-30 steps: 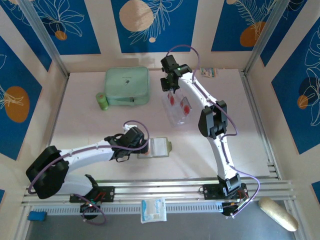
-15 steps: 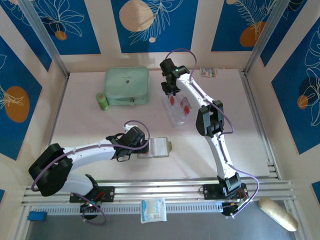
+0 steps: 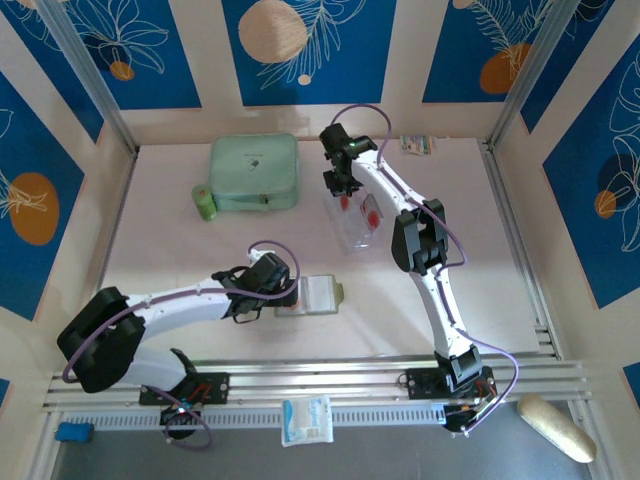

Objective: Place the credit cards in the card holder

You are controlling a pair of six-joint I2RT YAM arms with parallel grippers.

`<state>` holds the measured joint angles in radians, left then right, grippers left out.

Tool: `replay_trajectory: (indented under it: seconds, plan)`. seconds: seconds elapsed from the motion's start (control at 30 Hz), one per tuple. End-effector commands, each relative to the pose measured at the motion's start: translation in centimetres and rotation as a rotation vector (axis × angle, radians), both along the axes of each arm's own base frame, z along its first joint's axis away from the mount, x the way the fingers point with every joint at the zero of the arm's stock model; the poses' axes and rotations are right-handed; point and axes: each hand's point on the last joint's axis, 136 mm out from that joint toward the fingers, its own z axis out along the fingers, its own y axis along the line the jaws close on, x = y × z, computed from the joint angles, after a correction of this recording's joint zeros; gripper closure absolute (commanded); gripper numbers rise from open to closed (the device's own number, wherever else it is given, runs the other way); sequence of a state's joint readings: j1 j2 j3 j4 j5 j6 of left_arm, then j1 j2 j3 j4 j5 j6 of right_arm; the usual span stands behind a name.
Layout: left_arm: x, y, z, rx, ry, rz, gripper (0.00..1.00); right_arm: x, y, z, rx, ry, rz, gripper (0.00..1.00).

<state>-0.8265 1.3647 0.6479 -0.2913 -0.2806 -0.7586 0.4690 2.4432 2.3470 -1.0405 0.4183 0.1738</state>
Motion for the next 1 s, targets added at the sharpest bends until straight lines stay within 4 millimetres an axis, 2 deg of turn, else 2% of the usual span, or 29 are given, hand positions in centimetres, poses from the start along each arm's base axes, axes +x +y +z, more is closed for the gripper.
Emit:
replay_trajectory:
  seconds: [0.0, 0.23, 0.37, 0.5, 0.63, 0.8, 0.97]
  plan:
    - [0.6, -0.4, 0.8, -0.026, -0.010, 0.010, 0.00, -0.4, 0.1, -0.8, 0.003, 0.030, 0.015, 0.81]
    - [0.7, -0.5, 0.7, -0.026, -0.009, 0.010, 0.00, -0.4, 0.2, -0.2, 0.018, 0.024, 0.027, 0.90]
    - [0.8, -0.6, 0.9, -0.026, -0.010, 0.008, 0.00, -0.4, 0.4, 1.0, 0.040, 0.008, 0.048, 0.98]
    - [1.0, -0.7, 1.3, -0.024, -0.014, 0.004, 0.00, -0.5, 0.8, 2.6, 0.074, -0.011, 0.070, 1.00]
    - [1.2, -0.5, 2.0, -0.021, -0.026, 0.003, 0.00, -0.9, 1.3, 4.8, 0.124, -0.032, 0.080, 1.00]
    - [1.4, -0.4, 2.8, -0.021, -0.032, -0.007, 0.00, -1.7, 2.1, 8.5, 0.214, -0.069, 0.084, 1.00]
    - [1.5, -0.2, 3.5, -0.010, -0.034, -0.017, 0.00, -3.8, 3.5, 12.4, 0.336, -0.099, 0.099, 1.00]
